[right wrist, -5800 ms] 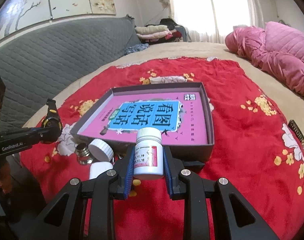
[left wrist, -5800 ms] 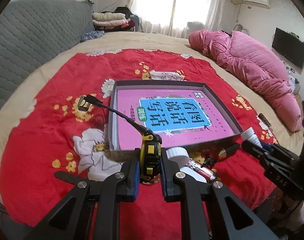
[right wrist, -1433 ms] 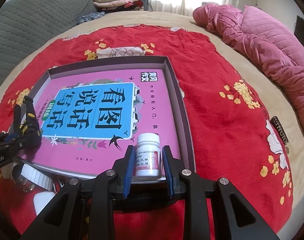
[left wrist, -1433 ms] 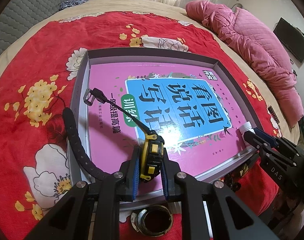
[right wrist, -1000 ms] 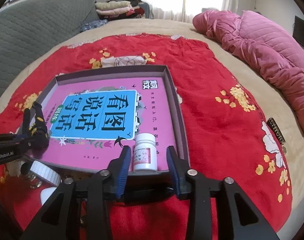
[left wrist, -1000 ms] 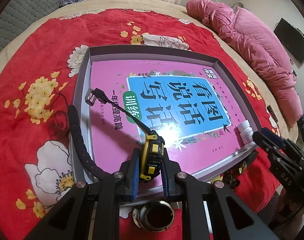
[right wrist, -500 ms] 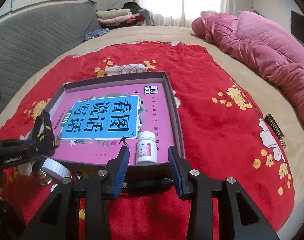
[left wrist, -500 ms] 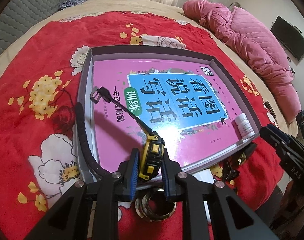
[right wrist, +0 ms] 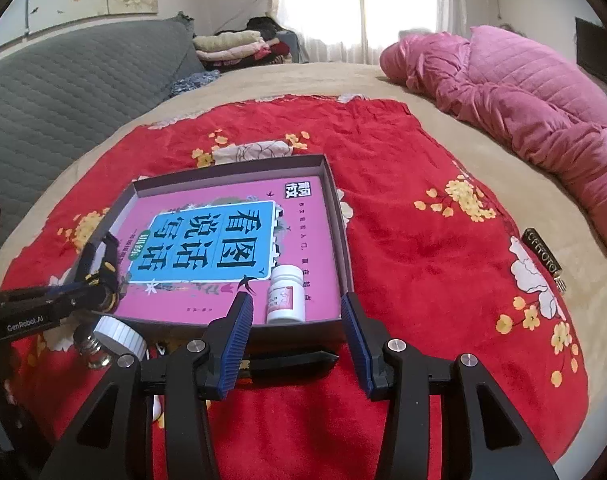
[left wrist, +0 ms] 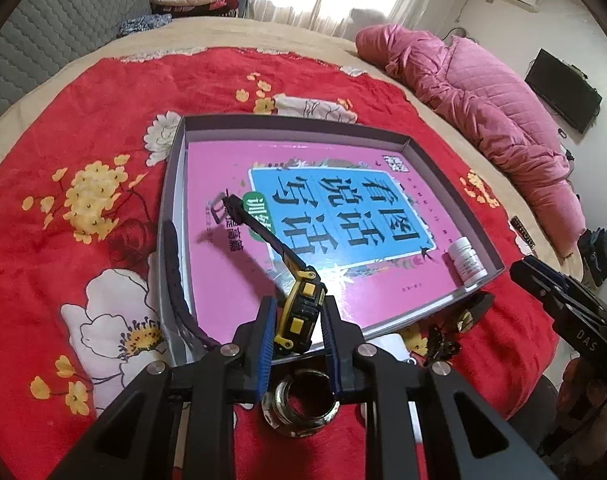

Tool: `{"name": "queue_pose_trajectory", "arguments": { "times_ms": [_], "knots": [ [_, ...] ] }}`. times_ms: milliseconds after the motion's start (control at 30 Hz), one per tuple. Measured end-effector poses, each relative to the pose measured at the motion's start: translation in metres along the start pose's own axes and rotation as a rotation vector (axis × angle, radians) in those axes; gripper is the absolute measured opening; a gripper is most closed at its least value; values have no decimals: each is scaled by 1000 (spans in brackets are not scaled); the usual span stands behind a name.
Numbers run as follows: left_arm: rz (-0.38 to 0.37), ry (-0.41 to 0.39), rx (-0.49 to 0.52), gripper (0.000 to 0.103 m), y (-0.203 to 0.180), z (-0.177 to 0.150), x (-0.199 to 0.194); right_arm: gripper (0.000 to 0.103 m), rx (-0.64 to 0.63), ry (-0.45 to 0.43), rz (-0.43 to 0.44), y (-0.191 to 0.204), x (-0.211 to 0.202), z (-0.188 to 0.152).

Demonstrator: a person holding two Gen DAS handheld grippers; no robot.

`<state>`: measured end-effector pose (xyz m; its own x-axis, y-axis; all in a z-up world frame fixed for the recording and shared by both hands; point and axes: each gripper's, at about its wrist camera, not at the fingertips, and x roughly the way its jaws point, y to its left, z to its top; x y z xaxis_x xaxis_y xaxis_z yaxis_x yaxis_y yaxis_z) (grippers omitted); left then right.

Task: Organize rigid objects
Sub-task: 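Open the left tool to drop the tape measure into the box while the right tool withdraws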

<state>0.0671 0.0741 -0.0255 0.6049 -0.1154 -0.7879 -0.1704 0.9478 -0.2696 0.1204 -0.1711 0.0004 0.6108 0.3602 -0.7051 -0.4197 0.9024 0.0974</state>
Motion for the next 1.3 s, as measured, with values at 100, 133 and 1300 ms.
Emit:
{"name": "queue_pose_trajectory", "arguments": {
  "times_ms": [100, 133, 1300],
  "knots": [
    [-5, -16, -13, 22, 0, -1, -3, 48, 16, -6, 9, -5, -3, -2],
    [-8, -20, -18, 22, 1, -1, -4, 48, 20, -8, 10, -6, -4, -3],
    [0, -181, -113, 23, 32, -2, -60, 61, 44, -49, 8, -15, -15, -2]
  ]
}}
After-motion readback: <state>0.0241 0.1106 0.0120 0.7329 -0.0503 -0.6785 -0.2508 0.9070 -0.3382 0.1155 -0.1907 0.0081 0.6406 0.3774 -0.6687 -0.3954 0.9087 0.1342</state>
